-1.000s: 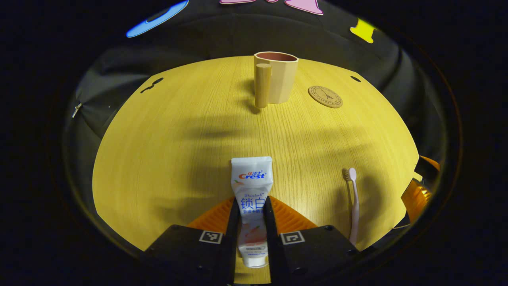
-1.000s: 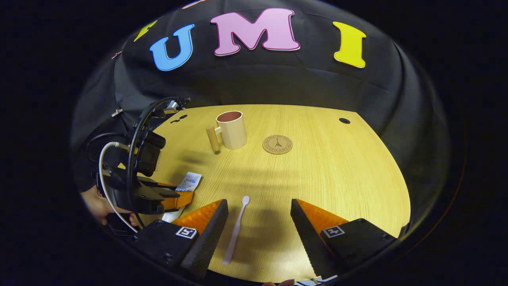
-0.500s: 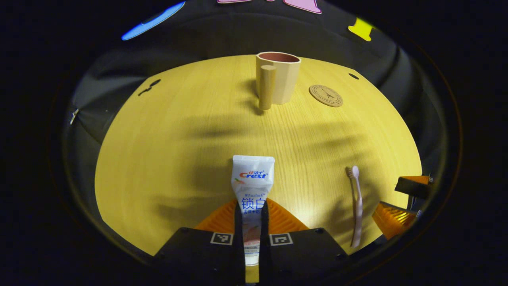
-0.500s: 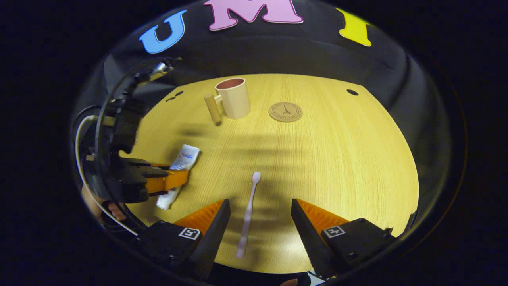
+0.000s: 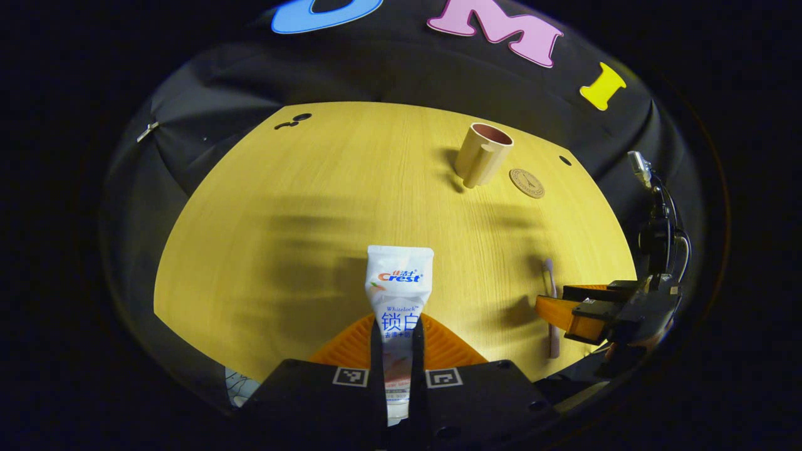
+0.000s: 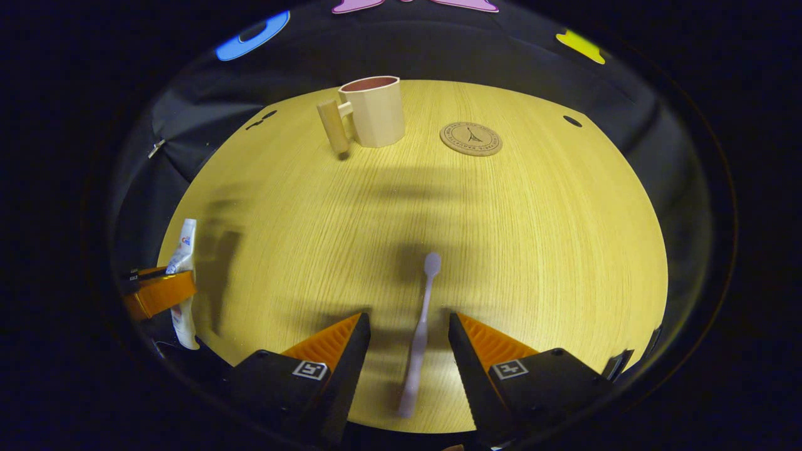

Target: Put the toothbrush and toothpaste on the desktop into the cup, then pick up the cup and place it on the coaster on the desktop.

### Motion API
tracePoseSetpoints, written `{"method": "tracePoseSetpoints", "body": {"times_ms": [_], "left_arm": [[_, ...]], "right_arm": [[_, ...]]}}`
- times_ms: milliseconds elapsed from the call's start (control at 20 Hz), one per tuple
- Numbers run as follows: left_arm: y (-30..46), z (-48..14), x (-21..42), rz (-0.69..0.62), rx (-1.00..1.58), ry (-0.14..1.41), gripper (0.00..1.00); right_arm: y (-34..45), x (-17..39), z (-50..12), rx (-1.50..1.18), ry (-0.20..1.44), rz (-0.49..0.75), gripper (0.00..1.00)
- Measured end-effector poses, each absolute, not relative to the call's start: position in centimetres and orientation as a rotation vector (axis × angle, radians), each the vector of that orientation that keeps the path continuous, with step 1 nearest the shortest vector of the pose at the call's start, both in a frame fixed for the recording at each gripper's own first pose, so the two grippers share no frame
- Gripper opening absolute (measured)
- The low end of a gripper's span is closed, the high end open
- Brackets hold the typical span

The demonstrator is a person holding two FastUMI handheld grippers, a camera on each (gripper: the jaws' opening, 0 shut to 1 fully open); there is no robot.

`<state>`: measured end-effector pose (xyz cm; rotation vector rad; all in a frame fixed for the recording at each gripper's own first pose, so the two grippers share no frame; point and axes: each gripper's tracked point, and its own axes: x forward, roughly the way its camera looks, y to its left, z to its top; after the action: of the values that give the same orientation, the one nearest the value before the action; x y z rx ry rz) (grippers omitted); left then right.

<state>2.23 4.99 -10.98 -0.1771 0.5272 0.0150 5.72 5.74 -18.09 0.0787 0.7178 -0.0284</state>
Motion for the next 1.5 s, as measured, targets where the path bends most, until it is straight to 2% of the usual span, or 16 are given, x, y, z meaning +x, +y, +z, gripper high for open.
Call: {"method": "tracePoseSetpoints", "body": {"times_ms": [50, 100, 150, 200, 250, 300, 350, 400, 650, 900, 1200, 1350, 1500], "left_arm": [[5.6, -11.3, 1.7, 0.013, -0.178, 0.525, 0.19], [6.0, -11.5, 1.4, 0.007, -0.181, 0.527, 0.19], [6.2, -11.7, 1.1, 0.003, -0.181, 0.529, 0.19], [6.3, -11.9, 0.9, -0.003, -0.181, 0.528, 0.19], [6.7, -12.0, 0.7, -0.006, -0.181, 0.528, 0.19], [6.8, -12.0, 0.5, -0.005, -0.183, 0.526, 0.19], [6.9, -12.1, 0.3, -0.002, -0.189, 0.521, 0.19], [7.0, -12.3, 0.3, -0.001, -0.198, 0.523, 0.19], [6.9, -11.9, 0.3, 0.003, -0.233, 0.51, 0.19], [5.6, -8.0, 1.2, -0.018, -0.241, 0.423, 0.19], [1.9, 5.4, 4.5, -0.107, -0.298, 0.151, 0.18], [-0.1, 12.8, 7.3, -0.157, -0.282, -0.012, 0.19], [-2.0, 17.6, 10.7, -0.175, -0.235, -0.13, 0.18]], "right_arm": [[5.8, 5.7, -18.7, 0.063, 0.742, -0.044, 0.73], [5.5, 5.9, -18.6, 0.043, 0.739, -0.056, 0.71], [5.6, 5.9, -18.6, 0.043, 0.743, -0.058, 0.57], [5.6, 5.9, -18.8, 0.052, 0.753, -0.066, 0.52], [5.7, 5.4, -19.0, 0.059, 0.787, -0.061, 0.36], [5.7, 5.4, -19.0, 0.044, 0.799, -0.048, 0.3], [5.5, 5.8, -19.1, 0.053, 0.803, -0.062, 0.29], [5.5, 5.3, -18.8, 0.079, 0.806, -0.075, 0.1], [5.4, 5.6, -18.8, 0.147, 0.79, -0.05, 0.05], [5.9, 5.8, -12.2, 0.243, 0.563, 0.067, 0.05], [5.5, 4.6, -3.4, 0.266, 0.307, 0.231, 0.05], [5.3, 3.8, -1.4, 0.296, 0.262, 0.294, 0.05], [4.4, 2.9, -0.8, 0.296, 0.255, 0.339, 0.05]]}}
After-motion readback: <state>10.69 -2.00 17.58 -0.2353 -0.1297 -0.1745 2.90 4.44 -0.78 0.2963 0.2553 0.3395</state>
